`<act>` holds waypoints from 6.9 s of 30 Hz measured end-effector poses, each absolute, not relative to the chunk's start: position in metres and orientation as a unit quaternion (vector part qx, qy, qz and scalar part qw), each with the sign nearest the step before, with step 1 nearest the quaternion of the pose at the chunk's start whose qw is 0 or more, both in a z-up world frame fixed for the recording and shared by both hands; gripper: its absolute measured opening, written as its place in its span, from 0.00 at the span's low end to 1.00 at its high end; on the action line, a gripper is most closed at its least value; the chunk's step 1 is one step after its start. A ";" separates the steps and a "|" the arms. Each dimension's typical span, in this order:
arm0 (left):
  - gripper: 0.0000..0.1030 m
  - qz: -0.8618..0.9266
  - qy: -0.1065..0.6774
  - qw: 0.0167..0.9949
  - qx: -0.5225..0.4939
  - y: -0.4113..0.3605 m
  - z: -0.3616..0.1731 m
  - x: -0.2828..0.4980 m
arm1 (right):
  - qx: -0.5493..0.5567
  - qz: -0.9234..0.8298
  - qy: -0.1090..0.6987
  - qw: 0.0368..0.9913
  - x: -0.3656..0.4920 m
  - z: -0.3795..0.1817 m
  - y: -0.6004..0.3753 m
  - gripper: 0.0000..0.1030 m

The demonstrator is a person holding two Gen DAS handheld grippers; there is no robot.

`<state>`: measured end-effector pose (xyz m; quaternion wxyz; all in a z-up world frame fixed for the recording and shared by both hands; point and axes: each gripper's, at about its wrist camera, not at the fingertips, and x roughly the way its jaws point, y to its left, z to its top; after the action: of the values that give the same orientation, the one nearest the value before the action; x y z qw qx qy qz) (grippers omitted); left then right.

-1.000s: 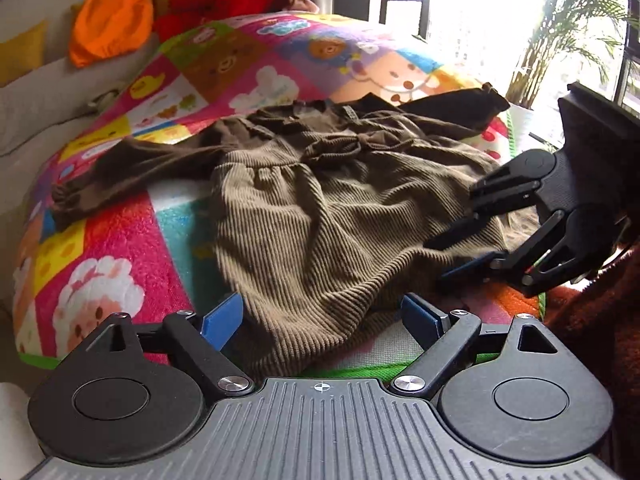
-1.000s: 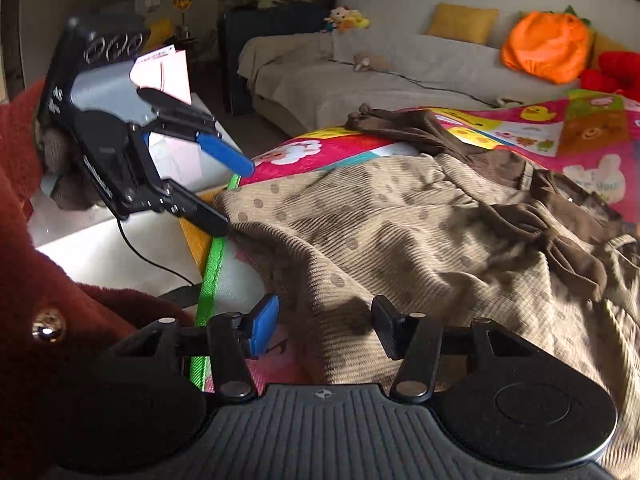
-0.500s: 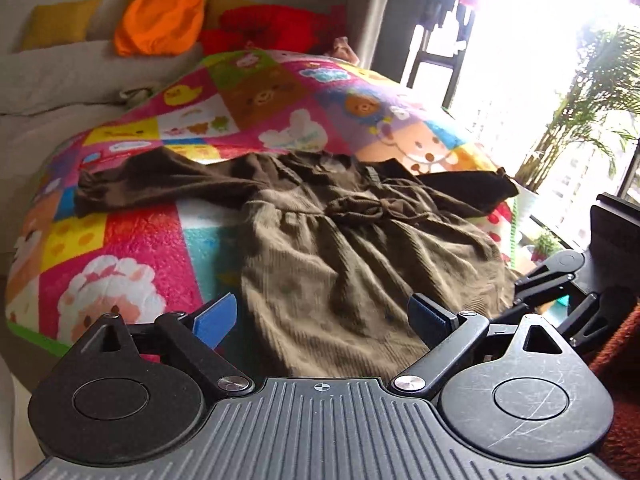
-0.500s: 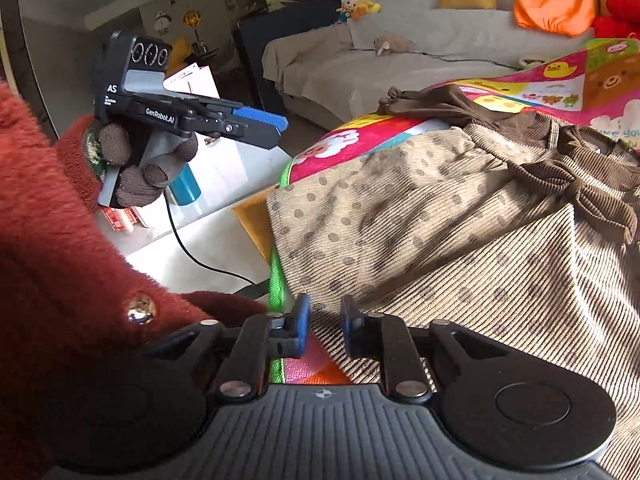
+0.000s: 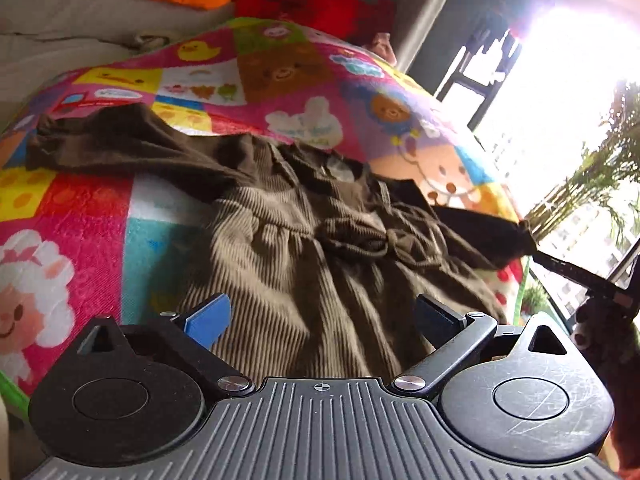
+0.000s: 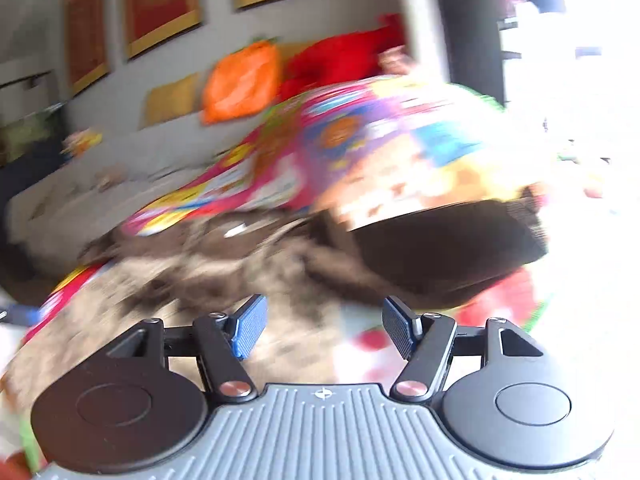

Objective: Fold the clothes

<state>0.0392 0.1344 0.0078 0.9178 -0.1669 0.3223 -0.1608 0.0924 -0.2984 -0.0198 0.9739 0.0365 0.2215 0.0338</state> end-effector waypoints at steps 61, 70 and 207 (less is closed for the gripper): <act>0.16 0.206 0.307 0.860 -0.351 0.309 -0.037 0.193 | 0.066 0.207 0.210 0.953 0.188 -0.008 -0.197 0.61; 0.04 0.029 0.188 0.961 -0.203 0.185 0.082 0.191 | 0.119 0.189 0.191 0.956 0.182 -0.016 -0.228 0.64; 0.97 -0.200 0.359 0.895 -0.177 0.102 -0.015 0.246 | -0.009 0.162 0.335 0.928 0.271 -0.066 -0.177 0.27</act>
<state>0.2463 0.1021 -0.0149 0.8946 -0.1765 0.3587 -0.1999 0.2710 -0.1773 -0.0660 0.9280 -0.0091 0.3353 0.1621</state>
